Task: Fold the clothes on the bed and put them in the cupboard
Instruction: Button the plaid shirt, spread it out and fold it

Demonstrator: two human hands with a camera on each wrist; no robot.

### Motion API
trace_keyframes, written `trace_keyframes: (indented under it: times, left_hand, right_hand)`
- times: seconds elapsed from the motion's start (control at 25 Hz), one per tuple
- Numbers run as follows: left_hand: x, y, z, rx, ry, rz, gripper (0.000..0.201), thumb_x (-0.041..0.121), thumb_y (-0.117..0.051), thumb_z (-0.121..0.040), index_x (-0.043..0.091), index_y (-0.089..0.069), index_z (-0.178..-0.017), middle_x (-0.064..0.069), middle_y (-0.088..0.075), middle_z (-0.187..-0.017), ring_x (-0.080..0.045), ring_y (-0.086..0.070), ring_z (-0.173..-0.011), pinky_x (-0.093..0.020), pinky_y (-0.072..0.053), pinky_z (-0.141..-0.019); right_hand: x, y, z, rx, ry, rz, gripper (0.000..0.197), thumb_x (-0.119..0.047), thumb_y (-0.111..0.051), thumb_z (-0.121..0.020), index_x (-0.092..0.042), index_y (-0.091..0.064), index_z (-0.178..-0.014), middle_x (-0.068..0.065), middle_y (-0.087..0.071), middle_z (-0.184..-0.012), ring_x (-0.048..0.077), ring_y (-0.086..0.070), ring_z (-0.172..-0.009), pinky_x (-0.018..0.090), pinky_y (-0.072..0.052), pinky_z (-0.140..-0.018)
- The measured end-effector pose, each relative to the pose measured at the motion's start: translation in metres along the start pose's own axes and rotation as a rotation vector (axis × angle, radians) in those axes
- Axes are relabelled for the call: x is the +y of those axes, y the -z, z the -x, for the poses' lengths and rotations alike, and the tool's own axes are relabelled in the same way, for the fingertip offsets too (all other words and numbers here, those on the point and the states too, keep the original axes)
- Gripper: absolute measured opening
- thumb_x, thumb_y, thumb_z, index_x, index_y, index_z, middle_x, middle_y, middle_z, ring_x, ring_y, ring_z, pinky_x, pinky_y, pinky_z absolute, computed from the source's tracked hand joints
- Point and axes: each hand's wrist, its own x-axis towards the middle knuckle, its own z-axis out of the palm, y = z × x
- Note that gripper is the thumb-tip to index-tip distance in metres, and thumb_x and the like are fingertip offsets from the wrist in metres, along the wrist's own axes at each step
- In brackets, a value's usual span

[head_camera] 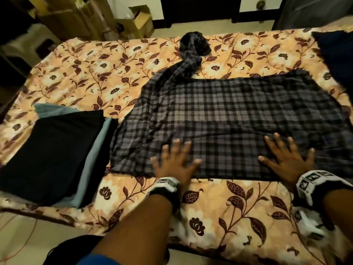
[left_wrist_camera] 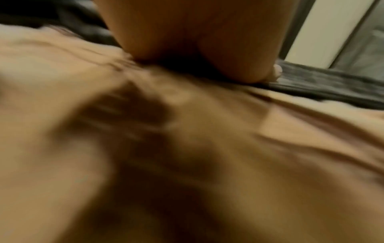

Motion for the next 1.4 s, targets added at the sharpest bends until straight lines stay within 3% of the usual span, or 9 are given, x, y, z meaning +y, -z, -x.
trace_keyframes:
  times: [0.16, 0.36, 0.52, 0.72, 0.96, 1.08, 1.2, 1.28, 1.4]
  left_hand:
    - [-0.095, 0.034, 0.026, 0.019, 0.174, -0.297, 0.066, 0.073, -0.007, -0.090, 0.051, 0.021, -0.145, 0.014, 0.032, -0.153, -0.026, 0.024, -0.146, -0.070, 0.020, -0.105]
    - [0.059, 0.019, 0.015, 0.089, -0.289, -0.171, 0.062, 0.049, -0.028, -0.100, 0.038, 0.002, -0.153, 0.006, 0.017, -0.161, -0.032, 0.019, -0.147, -0.067, 0.023, -0.103]
    - [0.110, 0.003, -0.015, -0.058, -0.264, 0.120, 0.075, 0.044, -0.047, -0.093, 0.039, -0.003, -0.154, 0.014, 0.011, -0.162, -0.022, 0.017, -0.148, -0.068, 0.021, -0.103]
    - [0.046, 0.015, -0.045, -0.009, -0.252, -0.002, 0.091, 0.082, -0.035, -0.079, 0.047, 0.010, -0.150, 0.021, 0.013, -0.159, -0.020, 0.017, -0.148, -0.061, 0.027, -0.103]
    - [-0.015, 0.008, -0.023, 0.072, -0.014, 0.017, 0.079, 0.088, -0.009, -0.076, 0.055, 0.035, -0.133, 0.015, 0.037, -0.147, -0.024, 0.028, -0.144, -0.064, 0.024, -0.105]
    - [-0.035, 0.004, 0.004, 0.095, 0.072, 0.023, 0.076, 0.079, -0.014, -0.084, 0.048, 0.019, -0.146, 0.008, 0.028, -0.157, -0.026, 0.026, -0.145, -0.063, 0.018, -0.109]
    - [-0.063, -0.003, 0.031, 0.142, 0.076, -0.070, 0.069, 0.066, -0.028, -0.094, 0.041, -0.003, -0.153, 0.004, 0.008, -0.164, -0.024, 0.013, -0.149, -0.058, 0.005, -0.115]
    - [-0.080, -0.002, 0.046, 0.203, 0.043, -0.189, 0.060, 0.056, -0.041, -0.095, 0.038, -0.026, -0.151, -0.001, -0.021, -0.160, -0.028, -0.014, -0.147, -0.055, -0.017, -0.112]
    - [-0.096, 0.006, 0.052, 0.295, -0.011, -0.205, 0.048, 0.036, -0.072, -0.082, 0.023, -0.063, -0.127, -0.013, -0.056, -0.129, -0.041, -0.055, -0.108, -0.052, -0.048, -0.085]
  right_hand:
    - [-0.001, 0.002, 0.005, -0.010, 0.003, 0.078, 0.070, -0.070, -0.015, -0.089, -0.049, 0.030, -0.139, -0.008, 0.046, -0.144, 0.029, 0.028, -0.142, 0.070, 0.005, -0.108]
    - [-0.052, 0.010, 0.009, 0.136, 0.129, 0.085, 0.088, -0.078, 0.013, -0.069, -0.039, 0.016, -0.148, -0.009, 0.032, -0.150, 0.025, 0.022, -0.144, 0.061, 0.026, -0.102]
    - [-0.088, -0.001, -0.007, 0.059, 0.240, 0.036, 0.082, -0.076, -0.015, -0.084, -0.036, 0.016, -0.149, -0.015, 0.022, -0.156, 0.013, 0.017, -0.146, 0.062, 0.009, -0.112]
    - [0.044, -0.005, 0.001, 0.161, -0.046, -0.059, 0.102, -0.094, -0.006, -0.061, -0.041, 0.021, -0.144, -0.015, 0.026, -0.152, 0.010, 0.013, -0.146, 0.052, 0.005, -0.117]
    - [0.113, -0.009, 0.014, 0.190, -0.108, -0.018, 0.083, -0.079, -0.021, -0.082, -0.043, 0.016, -0.147, -0.016, 0.027, -0.152, 0.009, 0.014, -0.145, 0.052, 0.004, -0.116]
    - [0.103, -0.008, 0.039, 0.385, -0.013, 0.110, 0.070, -0.060, -0.024, -0.088, -0.029, -0.023, -0.150, 0.000, -0.015, -0.159, 0.025, -0.020, -0.145, 0.054, -0.018, -0.112]
    - [0.101, -0.025, 0.063, 0.341, -0.043, 0.214, 0.064, -0.047, -0.036, -0.076, -0.019, -0.061, -0.127, 0.007, -0.053, -0.138, 0.035, -0.052, -0.118, 0.053, -0.042, -0.093]
    - [0.103, -0.031, 0.069, 0.309, -0.120, 0.234, 0.060, -0.041, -0.043, -0.080, -0.024, -0.051, -0.137, 0.005, -0.044, -0.146, 0.034, -0.053, -0.115, 0.050, -0.046, -0.091]
    - [0.101, -0.024, 0.065, 0.275, -0.197, 0.100, 0.058, -0.031, -0.039, -0.094, -0.035, -0.019, -0.149, -0.001, -0.012, -0.160, 0.030, -0.057, -0.112, 0.042, -0.052, -0.087]
